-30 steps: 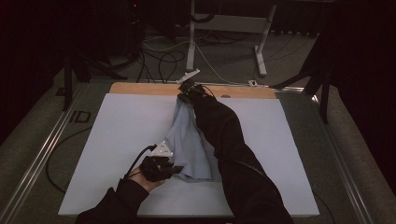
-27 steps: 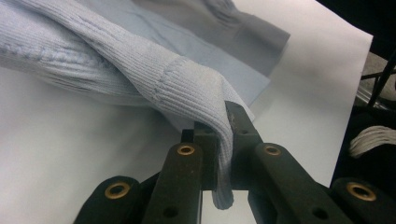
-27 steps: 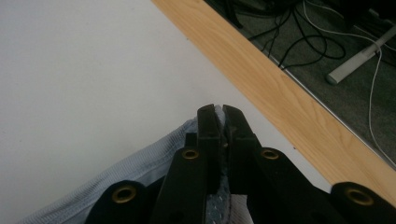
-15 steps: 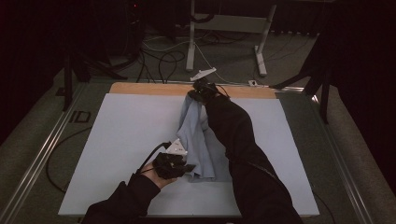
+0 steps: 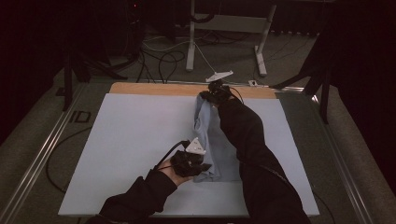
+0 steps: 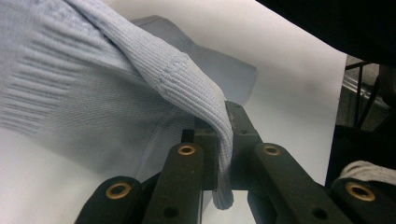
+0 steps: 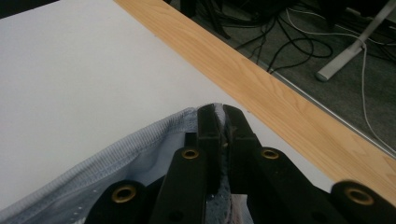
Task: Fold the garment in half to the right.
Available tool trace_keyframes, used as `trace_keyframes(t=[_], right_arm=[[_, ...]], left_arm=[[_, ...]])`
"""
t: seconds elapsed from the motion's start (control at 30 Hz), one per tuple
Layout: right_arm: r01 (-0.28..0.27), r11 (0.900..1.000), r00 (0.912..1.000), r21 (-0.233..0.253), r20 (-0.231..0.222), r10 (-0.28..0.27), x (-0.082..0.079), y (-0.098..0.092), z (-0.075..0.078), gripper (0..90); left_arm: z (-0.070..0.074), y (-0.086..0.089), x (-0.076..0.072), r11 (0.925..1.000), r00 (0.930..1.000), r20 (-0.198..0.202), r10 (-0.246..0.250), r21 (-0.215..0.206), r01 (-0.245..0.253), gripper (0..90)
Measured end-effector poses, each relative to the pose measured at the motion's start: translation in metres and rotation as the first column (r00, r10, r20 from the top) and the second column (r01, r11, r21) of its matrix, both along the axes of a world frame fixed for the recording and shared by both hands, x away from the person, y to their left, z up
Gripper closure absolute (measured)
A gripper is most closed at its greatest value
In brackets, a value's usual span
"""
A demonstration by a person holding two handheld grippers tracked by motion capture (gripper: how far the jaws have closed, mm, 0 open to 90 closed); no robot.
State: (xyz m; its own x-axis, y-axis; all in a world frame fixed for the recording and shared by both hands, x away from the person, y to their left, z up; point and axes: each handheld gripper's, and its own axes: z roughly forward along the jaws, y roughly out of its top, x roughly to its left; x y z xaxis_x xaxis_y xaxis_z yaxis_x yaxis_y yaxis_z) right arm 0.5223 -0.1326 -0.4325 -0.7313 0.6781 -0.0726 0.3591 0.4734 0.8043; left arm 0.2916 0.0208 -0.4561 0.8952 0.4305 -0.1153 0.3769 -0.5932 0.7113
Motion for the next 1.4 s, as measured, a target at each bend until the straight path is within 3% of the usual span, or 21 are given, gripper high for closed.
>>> trace_keyframes(t=[0.33,1.1,1.23,1.33,1.4], right_arm=[[0.008,1.000,0.9998,0.023,-0.020,-0.007,0.004,-0.021,-0.009,87.4],[-0.005,0.999,0.9950,0.046,-0.099,0.009,0.022,-0.036,-0.055,85.3],[-0.006,1.000,0.9952,0.015,-0.098,0.007,0.022,-0.039,-0.058,80.2],[0.001,1.000,0.9939,0.021,-0.110,0.002,0.021,-0.044,-0.055,75.7],[-0.004,1.000,0.9920,-0.007,-0.126,0.003,0.021,-0.048,-0.051,66.1]], left_arm=[[-0.010,-0.033,0.006,0.9985,0.9991,-0.011,-0.041,0.036,0.041,86.3],[-0.041,-0.073,0.022,0.9962,0.9994,-0.032,-0.013,0.086,0.016,86.2],[-0.045,-0.077,0.025,0.9954,0.9994,-0.033,-0.009,0.095,0.012,86.2],[-0.047,-0.080,0.026,0.9947,0.9994,-0.034,-0.008,0.102,0.012,86.2],[-0.049,-0.084,0.027,0.9934,0.9996,-0.028,-0.008,0.114,0.011,86.2]])
